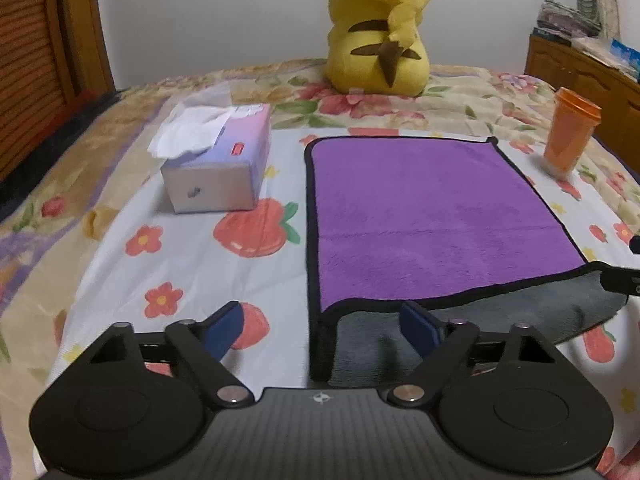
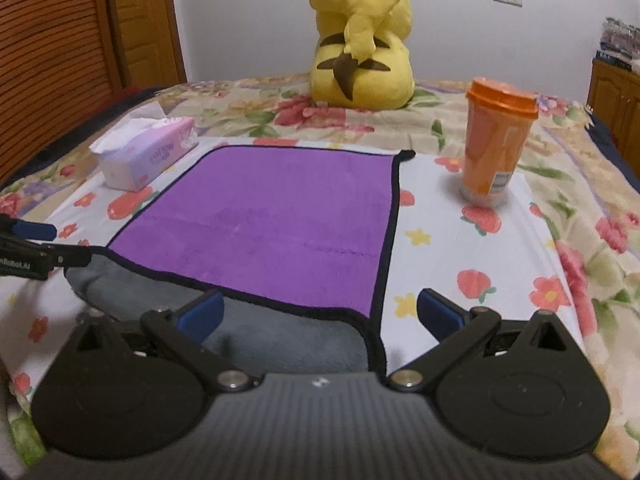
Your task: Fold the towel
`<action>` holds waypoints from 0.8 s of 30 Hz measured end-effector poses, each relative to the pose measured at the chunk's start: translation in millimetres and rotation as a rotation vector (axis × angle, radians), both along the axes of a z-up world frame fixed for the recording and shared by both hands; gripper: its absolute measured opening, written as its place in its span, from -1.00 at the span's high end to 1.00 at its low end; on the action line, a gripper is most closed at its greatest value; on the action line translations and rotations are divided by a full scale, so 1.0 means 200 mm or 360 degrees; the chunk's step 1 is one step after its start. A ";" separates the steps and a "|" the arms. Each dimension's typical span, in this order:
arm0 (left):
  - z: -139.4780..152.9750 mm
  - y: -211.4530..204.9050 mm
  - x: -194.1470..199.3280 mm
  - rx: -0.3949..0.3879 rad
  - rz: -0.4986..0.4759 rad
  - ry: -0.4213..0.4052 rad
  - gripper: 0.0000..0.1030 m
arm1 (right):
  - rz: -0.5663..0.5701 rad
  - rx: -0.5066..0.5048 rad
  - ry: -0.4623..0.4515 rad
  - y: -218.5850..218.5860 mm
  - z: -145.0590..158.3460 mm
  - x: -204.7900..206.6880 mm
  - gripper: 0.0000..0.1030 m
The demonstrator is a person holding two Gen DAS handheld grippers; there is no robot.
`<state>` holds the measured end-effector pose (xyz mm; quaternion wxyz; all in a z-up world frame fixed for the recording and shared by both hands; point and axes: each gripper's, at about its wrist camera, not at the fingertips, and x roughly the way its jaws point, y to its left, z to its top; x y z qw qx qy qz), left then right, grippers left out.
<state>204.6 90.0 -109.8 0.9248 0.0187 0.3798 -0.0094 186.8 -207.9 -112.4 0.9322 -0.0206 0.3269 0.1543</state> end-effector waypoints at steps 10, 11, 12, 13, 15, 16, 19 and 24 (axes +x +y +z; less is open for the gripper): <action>-0.06 0.04 0.05 -0.0085 -0.0027 0.0094 -0.20 | -0.0002 0.0005 0.0144 -0.02 -0.08 0.08 -0.69; -0.06 0.03 0.06 -0.0090 -0.0036 0.0107 -0.16 | 0.0000 0.0014 0.0157 -0.02 -0.08 0.09 -0.69; -0.07 0.03 0.06 -0.0091 -0.0043 0.0121 -0.14 | -0.0002 0.0022 0.0172 -0.03 -0.08 0.09 -0.69; -0.08 0.03 0.06 -0.0091 -0.0050 0.0132 -0.11 | -0.0004 0.0030 0.0191 -0.03 -0.09 0.10 -0.69; -0.09 0.02 0.06 -0.0082 -0.0062 0.0153 -0.08 | -0.0002 0.0037 0.0231 -0.03 -0.10 0.11 -0.68; -0.09 0.02 0.06 -0.0075 -0.0066 0.0160 -0.08 | -0.0002 0.0036 0.0249 -0.04 -0.11 0.11 -0.68; -0.09 0.02 0.06 -0.0088 -0.0061 0.0170 -0.05 | 0.0008 0.0040 0.0297 -0.03 -0.12 0.12 -0.64; -0.08 0.02 0.06 -0.0121 -0.0072 0.0190 0.20 | 0.0031 0.0088 0.0350 -0.03 -0.12 0.12 -0.51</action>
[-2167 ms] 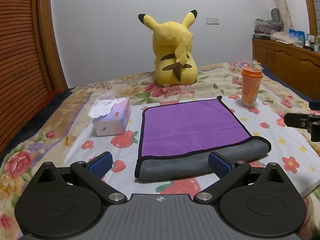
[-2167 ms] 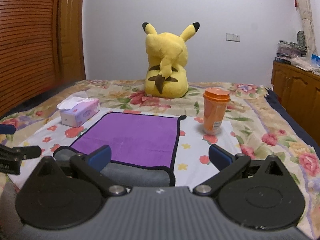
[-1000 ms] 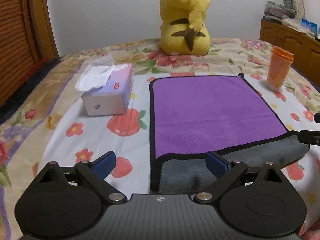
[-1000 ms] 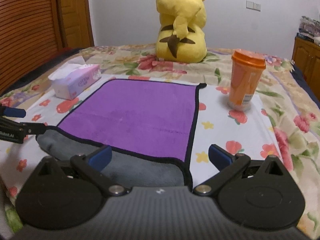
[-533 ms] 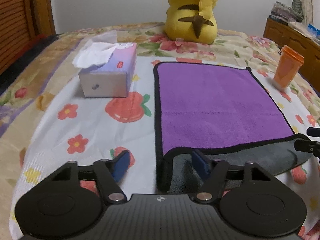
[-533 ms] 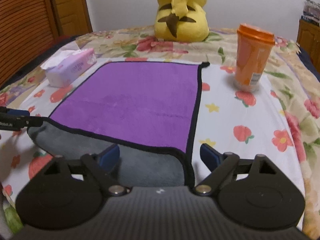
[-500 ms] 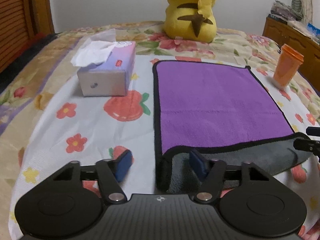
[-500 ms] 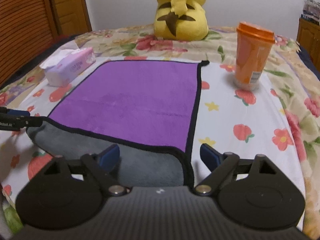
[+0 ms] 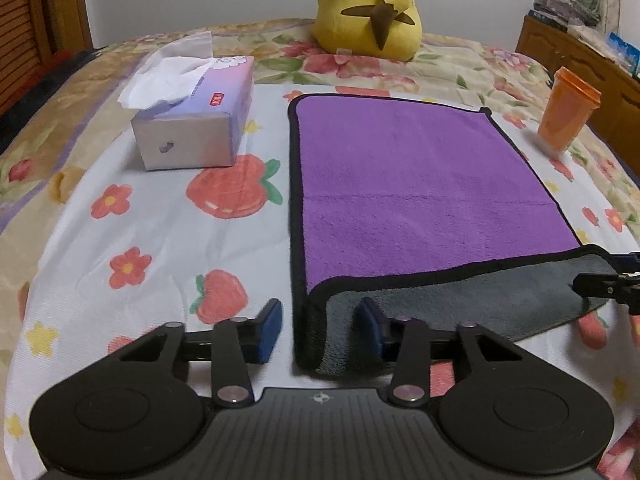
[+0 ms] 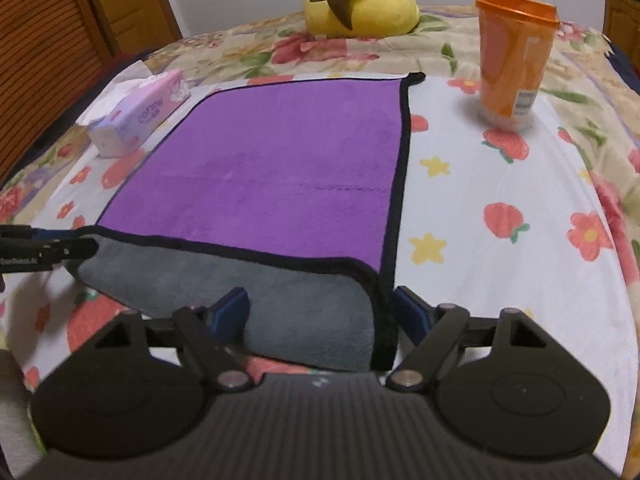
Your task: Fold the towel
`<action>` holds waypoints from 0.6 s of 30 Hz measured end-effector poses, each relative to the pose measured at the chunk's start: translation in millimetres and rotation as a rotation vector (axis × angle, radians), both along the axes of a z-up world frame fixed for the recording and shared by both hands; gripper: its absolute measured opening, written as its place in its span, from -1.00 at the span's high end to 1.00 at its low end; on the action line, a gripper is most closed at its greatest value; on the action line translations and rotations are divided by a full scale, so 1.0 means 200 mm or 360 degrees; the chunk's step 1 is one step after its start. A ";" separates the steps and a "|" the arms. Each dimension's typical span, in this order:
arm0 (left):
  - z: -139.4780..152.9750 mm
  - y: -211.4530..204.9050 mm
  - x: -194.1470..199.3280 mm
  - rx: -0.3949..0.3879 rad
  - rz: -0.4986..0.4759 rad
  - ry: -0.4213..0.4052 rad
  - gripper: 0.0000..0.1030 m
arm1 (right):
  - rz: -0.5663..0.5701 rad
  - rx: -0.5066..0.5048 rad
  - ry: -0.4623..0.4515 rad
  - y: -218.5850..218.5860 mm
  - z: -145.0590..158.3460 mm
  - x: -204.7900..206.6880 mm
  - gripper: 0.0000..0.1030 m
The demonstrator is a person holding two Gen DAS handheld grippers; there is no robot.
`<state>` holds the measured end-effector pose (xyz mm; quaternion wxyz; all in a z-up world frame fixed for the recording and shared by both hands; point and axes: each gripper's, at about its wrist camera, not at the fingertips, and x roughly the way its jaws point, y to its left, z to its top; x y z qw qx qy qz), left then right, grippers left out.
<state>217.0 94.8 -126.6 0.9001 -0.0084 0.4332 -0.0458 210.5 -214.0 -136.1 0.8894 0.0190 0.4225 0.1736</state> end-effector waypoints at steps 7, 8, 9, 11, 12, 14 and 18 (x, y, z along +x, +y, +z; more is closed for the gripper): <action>0.03 -0.03 -0.02 0.0018 -0.0040 -0.0012 0.64 | -0.0016 -0.0012 0.0004 -0.02 0.02 0.00 -0.17; 0.03 -0.04 -0.03 0.0019 -0.0047 -0.0018 0.67 | -0.0019 -0.0017 0.0006 -0.03 0.02 0.00 -0.09; 0.03 -0.04 -0.03 0.0018 -0.0051 -0.0023 0.68 | -0.0023 -0.0023 0.0010 -0.03 0.03 0.01 0.01; 0.04 -0.04 -0.04 0.0019 -0.0057 -0.0031 0.70 | -0.0038 -0.0040 0.0021 -0.04 0.03 0.01 0.10; 0.04 -0.04 -0.04 0.0021 -0.0061 -0.0034 0.70 | -0.0039 -0.0041 0.0033 -0.05 0.03 0.01 0.13; 0.05 -0.05 -0.05 0.0027 -0.0073 -0.0041 0.73 | -0.0031 -0.0033 0.0048 -0.06 0.04 0.01 0.16; 0.06 -0.06 -0.06 0.0030 -0.0088 -0.0062 0.79 | -0.0001 -0.0049 0.0042 -0.05 0.06 -0.01 0.39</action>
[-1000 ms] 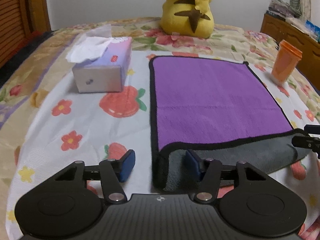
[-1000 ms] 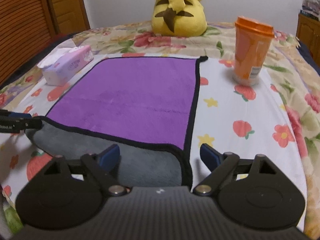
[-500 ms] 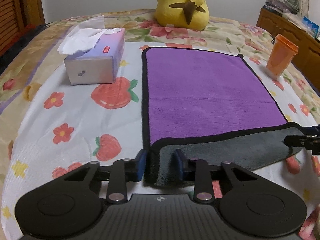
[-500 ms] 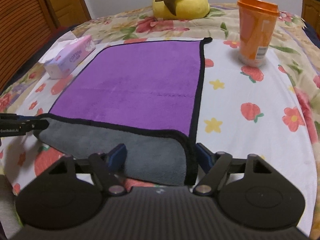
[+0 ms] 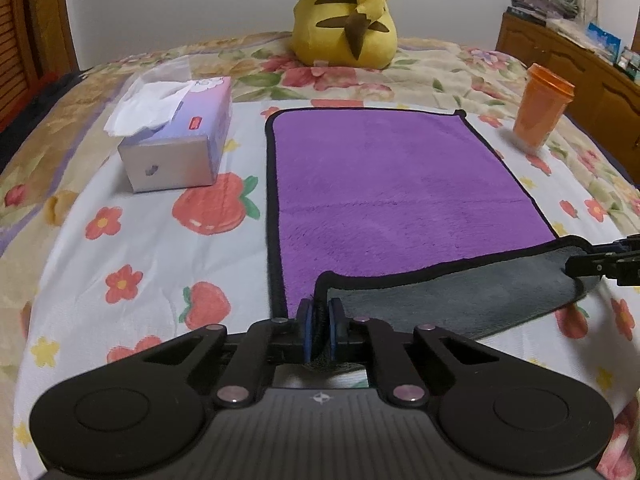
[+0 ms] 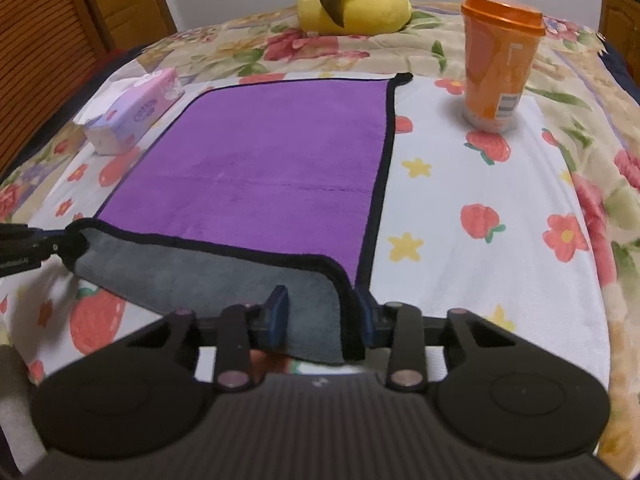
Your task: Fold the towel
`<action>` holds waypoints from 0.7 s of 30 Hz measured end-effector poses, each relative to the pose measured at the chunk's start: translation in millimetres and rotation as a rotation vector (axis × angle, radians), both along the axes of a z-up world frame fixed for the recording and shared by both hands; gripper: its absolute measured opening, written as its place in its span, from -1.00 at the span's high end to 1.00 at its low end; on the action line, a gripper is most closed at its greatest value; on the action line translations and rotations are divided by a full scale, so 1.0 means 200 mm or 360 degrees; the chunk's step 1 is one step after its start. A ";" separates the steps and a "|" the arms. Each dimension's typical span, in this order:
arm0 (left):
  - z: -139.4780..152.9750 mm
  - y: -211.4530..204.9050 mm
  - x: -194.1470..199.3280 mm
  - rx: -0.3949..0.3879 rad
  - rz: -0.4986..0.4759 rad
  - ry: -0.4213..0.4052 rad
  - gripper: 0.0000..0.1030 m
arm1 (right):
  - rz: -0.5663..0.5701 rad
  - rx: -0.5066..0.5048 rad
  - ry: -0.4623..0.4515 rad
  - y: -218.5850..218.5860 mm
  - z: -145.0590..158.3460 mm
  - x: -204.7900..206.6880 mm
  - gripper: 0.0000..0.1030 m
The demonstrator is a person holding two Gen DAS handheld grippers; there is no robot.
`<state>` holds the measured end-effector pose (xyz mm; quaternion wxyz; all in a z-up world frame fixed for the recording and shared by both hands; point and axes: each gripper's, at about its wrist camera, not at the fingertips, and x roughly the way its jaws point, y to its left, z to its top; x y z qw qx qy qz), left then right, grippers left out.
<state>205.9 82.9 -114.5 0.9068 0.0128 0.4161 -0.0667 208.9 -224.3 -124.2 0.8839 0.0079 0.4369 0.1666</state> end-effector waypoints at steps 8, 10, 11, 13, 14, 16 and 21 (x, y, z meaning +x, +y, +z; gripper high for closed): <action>0.05 -0.01 -0.03 -0.0033 -0.0023 -0.0097 0.84 | 0.0026 -0.0002 -0.0044 -0.01 0.03 -0.01 0.90; 0.07 -0.01 -0.04 -0.0042 -0.0026 -0.0128 0.84 | 0.0023 0.0009 -0.0066 -0.01 0.04 -0.01 0.90; 0.08 -0.01 -0.04 -0.0046 -0.0027 -0.0142 0.84 | 0.0022 0.0016 -0.0079 -0.01 0.04 -0.01 0.90; 0.10 -0.02 -0.04 -0.0055 -0.0027 -0.0169 0.84 | 0.0022 0.0027 -0.0103 -0.01 0.05 -0.01 0.91; 0.11 -0.02 -0.05 -0.0057 -0.0026 -0.0181 0.84 | 0.0021 0.0032 -0.0115 -0.01 0.06 -0.01 0.91; 0.12 -0.02 -0.05 -0.0060 -0.0027 -0.0204 0.84 | 0.0021 0.0041 -0.0133 -0.02 0.07 0.00 0.91; 0.20 -0.02 -0.09 -0.0091 -0.0024 -0.0351 0.84 | 0.0012 0.0073 -0.0180 -0.03 0.10 0.00 0.91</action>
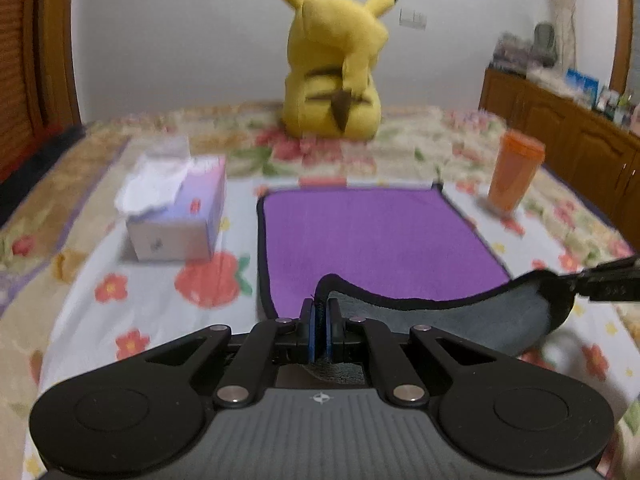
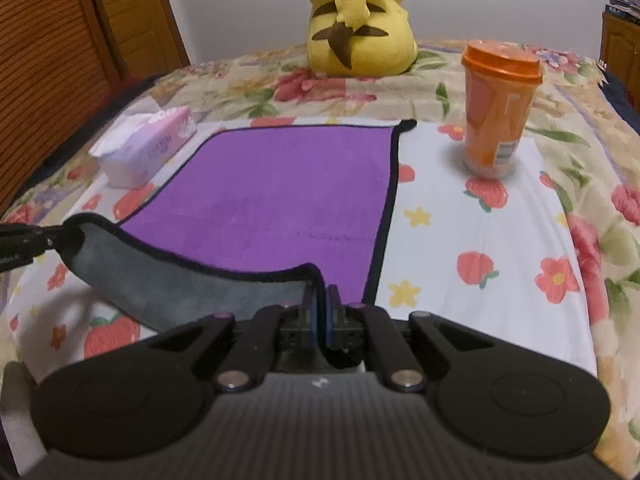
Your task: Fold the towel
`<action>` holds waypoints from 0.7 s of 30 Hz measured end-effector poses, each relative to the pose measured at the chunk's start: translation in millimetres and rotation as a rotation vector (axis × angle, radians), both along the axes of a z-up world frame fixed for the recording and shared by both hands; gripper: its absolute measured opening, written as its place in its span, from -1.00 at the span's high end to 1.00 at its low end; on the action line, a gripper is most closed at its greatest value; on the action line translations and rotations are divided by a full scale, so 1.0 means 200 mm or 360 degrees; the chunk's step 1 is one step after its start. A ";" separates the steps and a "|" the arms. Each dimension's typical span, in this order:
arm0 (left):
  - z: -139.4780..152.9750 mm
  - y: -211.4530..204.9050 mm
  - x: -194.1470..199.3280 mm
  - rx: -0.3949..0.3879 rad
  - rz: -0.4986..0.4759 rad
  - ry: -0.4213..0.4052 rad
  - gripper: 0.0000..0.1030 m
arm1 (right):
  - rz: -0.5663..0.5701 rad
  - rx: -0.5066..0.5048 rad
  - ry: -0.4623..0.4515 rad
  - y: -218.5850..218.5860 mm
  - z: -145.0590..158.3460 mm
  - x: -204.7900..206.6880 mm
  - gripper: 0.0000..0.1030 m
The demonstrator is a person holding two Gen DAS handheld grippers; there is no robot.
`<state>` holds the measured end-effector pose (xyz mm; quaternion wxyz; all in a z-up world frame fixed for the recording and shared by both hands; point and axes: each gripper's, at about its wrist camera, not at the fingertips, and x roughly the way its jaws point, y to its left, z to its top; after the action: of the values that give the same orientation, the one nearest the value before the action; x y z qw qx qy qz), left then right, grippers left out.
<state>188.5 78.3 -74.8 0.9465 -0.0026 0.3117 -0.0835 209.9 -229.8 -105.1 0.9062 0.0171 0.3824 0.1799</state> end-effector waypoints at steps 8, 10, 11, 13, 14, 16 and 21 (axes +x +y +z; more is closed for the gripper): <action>0.07 0.00 -0.02 -0.0038 0.0011 -0.0119 0.84 | -0.0016 0.0063 -0.0095 -0.03 0.06 0.00 0.91; 0.07 0.00 -0.01 -0.0044 0.0017 -0.0129 0.84 | -0.0013 0.0075 -0.0120 -0.04 0.08 0.00 0.91; 0.08 0.00 -0.01 -0.0048 0.0018 -0.0133 0.84 | -0.0012 0.0078 -0.0133 -0.04 0.08 0.00 0.91; 0.08 0.00 0.00 -0.0051 0.0025 -0.0140 0.84 | -0.0007 0.0083 -0.0156 -0.04 0.09 0.01 0.91; 0.08 0.00 0.01 -0.0054 0.0027 -0.0140 0.84 | -0.0005 0.0081 -0.0164 -0.03 0.09 0.01 0.91; 0.07 0.00 0.02 -0.0054 0.0031 -0.0137 0.84 | -0.0002 0.0073 -0.0177 -0.03 0.09 0.02 0.91; 0.06 -0.01 0.05 -0.0027 0.0037 -0.0141 0.85 | 0.0005 0.0074 -0.0193 -0.04 0.08 0.06 0.91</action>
<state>198.5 76.7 -63.0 0.9603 -0.0104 0.2686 -0.0751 221.3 -237.8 -88.3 0.9267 0.0266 0.3226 0.1910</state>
